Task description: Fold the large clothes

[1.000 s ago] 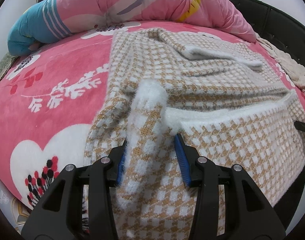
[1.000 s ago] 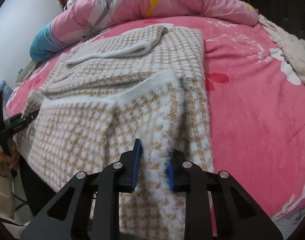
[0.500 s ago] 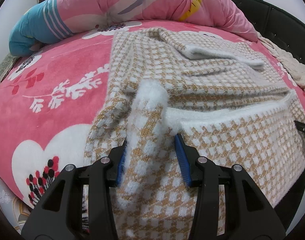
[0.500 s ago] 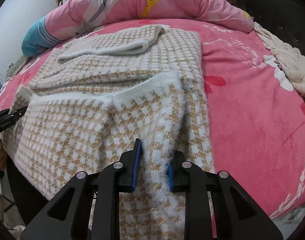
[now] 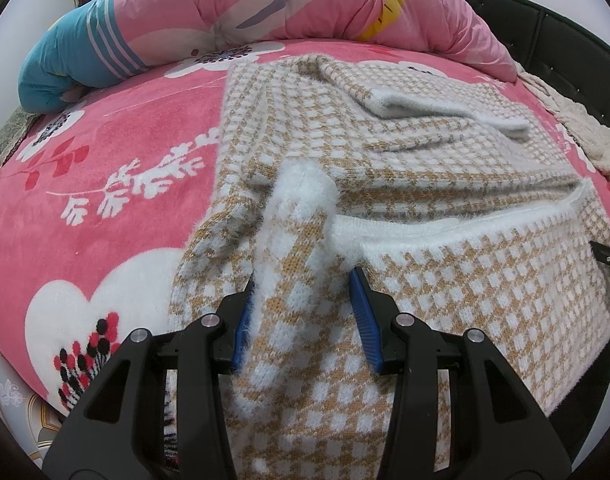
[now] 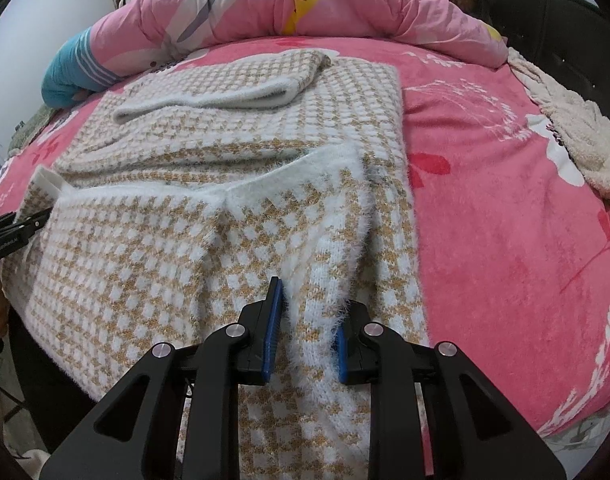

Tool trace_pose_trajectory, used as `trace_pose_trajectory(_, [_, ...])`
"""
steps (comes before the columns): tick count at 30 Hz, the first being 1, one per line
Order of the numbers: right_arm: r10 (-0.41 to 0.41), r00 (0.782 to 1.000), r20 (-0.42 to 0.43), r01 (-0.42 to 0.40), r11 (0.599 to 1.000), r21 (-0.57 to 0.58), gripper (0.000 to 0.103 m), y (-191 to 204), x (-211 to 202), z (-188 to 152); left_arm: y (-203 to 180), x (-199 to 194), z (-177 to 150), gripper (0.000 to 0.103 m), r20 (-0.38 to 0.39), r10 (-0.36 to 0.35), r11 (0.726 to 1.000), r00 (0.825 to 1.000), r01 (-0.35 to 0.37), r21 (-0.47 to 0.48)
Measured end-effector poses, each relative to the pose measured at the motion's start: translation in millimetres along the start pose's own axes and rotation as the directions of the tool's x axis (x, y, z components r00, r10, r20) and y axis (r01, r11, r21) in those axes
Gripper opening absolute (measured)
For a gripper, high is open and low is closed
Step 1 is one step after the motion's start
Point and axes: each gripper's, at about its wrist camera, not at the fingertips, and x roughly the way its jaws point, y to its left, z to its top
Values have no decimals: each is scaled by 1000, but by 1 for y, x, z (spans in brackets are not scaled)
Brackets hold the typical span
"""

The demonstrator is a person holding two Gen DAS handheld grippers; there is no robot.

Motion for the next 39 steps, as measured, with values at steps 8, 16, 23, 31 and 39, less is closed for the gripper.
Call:
trace_pose_trajectory(8, [-4, 1000, 1, 4, 1000, -1, 22, 1, 0, 0, -1, 0, 0, 43, 0, 0, 1000, 1000, 0, 1])
trace_pose_trajectory(16, [-11, 1000, 1, 11, 1000, -6, 22, 1, 0, -1, -1, 0, 0, 43, -1, 1, 1000, 1000, -1, 3])
trace_pose_trajectory(23, [-19, 1000, 0, 19, 1000, -7, 22, 3, 0, -1, 2, 0, 0, 44, 0, 5, 1000, 1000, -5, 7])
trace_pose_trajectory(31, [-20, 1000, 0, 20, 1000, -8, 22, 4, 0, -1, 0, 0, 0, 44, 0, 5, 1000, 1000, -5, 9])
trace_pose_trajectory(39, [-20, 1000, -1, 20, 1000, -10, 22, 3, -1, -1, -1, 1, 0, 44, -1, 6, 1000, 1000, -6, 9])
